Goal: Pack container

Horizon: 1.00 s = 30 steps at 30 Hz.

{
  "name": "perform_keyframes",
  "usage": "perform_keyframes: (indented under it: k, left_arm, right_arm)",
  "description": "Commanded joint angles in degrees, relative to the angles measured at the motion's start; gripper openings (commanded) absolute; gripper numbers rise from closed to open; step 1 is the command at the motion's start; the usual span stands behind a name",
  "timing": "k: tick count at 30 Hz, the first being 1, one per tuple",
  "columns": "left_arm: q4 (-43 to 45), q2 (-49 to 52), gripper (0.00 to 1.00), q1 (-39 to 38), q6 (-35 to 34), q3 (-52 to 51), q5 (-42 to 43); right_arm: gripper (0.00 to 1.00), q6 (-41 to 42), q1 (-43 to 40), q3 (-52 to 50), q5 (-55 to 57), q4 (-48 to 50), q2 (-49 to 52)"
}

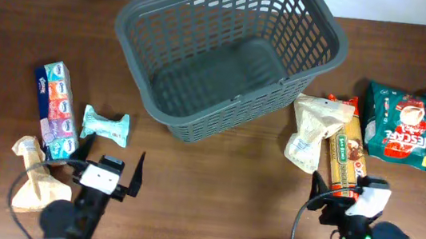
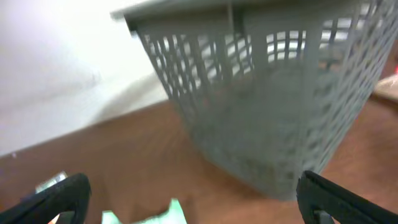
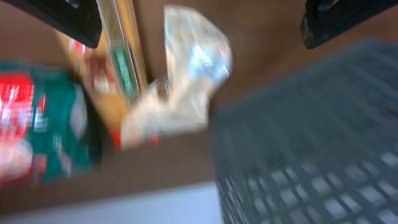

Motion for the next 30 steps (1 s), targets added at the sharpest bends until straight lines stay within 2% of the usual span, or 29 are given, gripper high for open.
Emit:
perform_keyframes:
  k: [1,6,12,16,18,22,23,24,25,26,28,29,30]
  left_arm:
    - [0.3,8.2,0.99,-0.2,-1.2,12.6,2.8]
    - [-0.3,22.0,0.99,-0.2,-5.7,28.0,6.8]
    - [-2.9,33.2,0.99,-0.2,-7.6,43.6,14.6]
    - [-2.5,32.9,0.99,-0.2,-8.0,44.4,19.9]
    - [-1.0,32.7,0.99,-0.2,-8.0,44.4,26.8]
    - [0.3,32.7,0.99,-0.2,-8.0,44.4,31.6]
    - [1.8,32.7,0.99,-0.2,-8.0,44.4,34.8]
    - [2.7,32.7,0.77,-0.2,-8.0,44.4,35.8]
    - [4.0,32.7,0.50,-0.2,-8.0,44.4,36.4]
    - [5.4,32.7,0.22,-0.2,-8.0,44.4,36.3]
    - [6.9,32.7,0.09,-0.2,-8.0,44.4,36.3]
    - [7.6,32.7,0.09,-0.2,-8.0,44.4,36.4]
    - [8.3,32.7,0.09,-0.2,-8.3,44.4,36.4]
  right_arm:
    - [0.99,0.4,0.5,10.4,-4.7,0.5,5.7]
    - [0.99,0.4,0.5,26.9,-8.6,-2.3,19.1]
    - [0.99,0.2,0.5,52.0,-11.5,-18.0,37.3]
    - [0.99,0.2,0.5,55.3,-11.6,-23.8,42.2]
    - [0.99,0.2,0.5,55.3,-11.8,-26.4,44.3]
    - [0.99,0.2,0.5,55.3,-11.8,-26.4,44.3]
    - [0.88,0.2,0.5,55.3,-11.8,-26.3,44.3]
    - [0.71,0.2,0.5,55.3,-11.8,-26.3,44.3]
    - [0.54,0.2,0.5,55.3,-11.8,-26.4,44.3]
    - [0.31,0.2,0.5,55.3,-11.8,-26.6,44.3]
    - [0.08,0.2,0.5,55.3,-11.8,-26.8,44.3]
    - [0.03,0.2,0.5,55.3,-11.7,-27.1,44.3]
    - [0.04,0.2,0.5,55.3,-11.7,-27.4,44.3]
